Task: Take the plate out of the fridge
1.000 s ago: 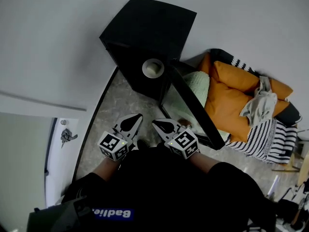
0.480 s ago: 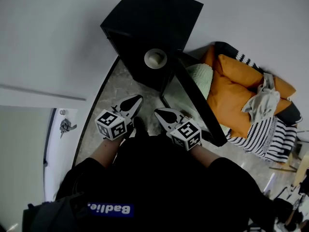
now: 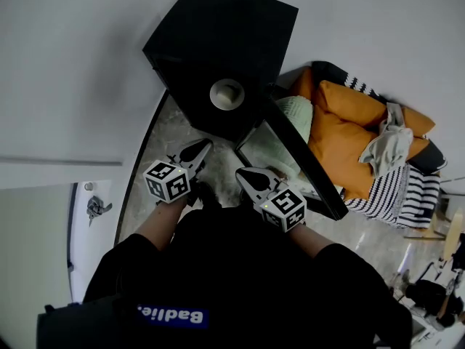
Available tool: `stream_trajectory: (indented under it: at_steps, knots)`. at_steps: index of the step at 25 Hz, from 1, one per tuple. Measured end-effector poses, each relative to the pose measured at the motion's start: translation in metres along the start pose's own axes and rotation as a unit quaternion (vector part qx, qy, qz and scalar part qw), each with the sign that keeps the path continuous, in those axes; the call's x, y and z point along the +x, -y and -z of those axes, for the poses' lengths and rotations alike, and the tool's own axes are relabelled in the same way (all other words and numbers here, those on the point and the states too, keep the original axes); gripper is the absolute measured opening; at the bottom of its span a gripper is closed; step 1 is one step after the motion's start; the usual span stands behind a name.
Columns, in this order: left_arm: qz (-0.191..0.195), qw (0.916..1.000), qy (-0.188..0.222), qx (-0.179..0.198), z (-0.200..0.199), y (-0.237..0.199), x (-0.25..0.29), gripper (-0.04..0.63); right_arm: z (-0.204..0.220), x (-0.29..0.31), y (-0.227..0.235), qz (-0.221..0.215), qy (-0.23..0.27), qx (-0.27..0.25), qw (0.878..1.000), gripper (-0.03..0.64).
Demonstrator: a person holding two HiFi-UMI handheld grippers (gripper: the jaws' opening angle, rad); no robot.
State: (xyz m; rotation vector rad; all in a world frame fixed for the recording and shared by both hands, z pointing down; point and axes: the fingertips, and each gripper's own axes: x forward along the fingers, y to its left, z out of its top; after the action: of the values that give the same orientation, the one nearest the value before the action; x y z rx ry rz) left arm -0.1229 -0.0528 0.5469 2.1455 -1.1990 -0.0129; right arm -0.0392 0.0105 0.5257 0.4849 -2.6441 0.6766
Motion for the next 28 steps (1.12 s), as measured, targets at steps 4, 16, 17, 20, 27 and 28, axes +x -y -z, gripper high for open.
stream_trajectory:
  at_steps: [4, 16, 17, 20, 27, 28]
  knots:
    - [0.003, 0.9992, -0.002, -0.04, 0.0, -0.022, 0.013, 0.017, 0.0, 0.005, 0.003, 0.011, -0.002, 0.006, 1.0, 0.011]
    - [0.006, 0.9855, 0.003, -0.169, 0.006, -0.092, 0.057, 0.046, 0.005, 0.001, 0.019, 0.063, -0.011, 0.032, 0.997, 0.011]
    - [0.005, 0.984, 0.004, -0.178, 0.008, -0.097, 0.061, 0.046, 0.007, 0.0, 0.02, 0.066, -0.014, 0.034, 0.997, 0.012]
    - [0.005, 0.9782, 0.012, -0.207, 0.008, -0.111, 0.073, 0.048, 0.011, 0.001, 0.022, 0.067, -0.022, 0.038, 0.997, 0.011]
    - [-0.012, 0.9673, 0.023, -0.252, 0.023, -0.139, 0.098, 0.058, 0.023, 0.001, 0.026, 0.062, -0.048, 0.038, 0.996, 0.012]
    - [-0.016, 0.9659, 0.022, -0.258, 0.028, -0.143, 0.102, 0.058, 0.025, 0.001, 0.027, 0.06, -0.052, 0.038, 0.996, 0.011]
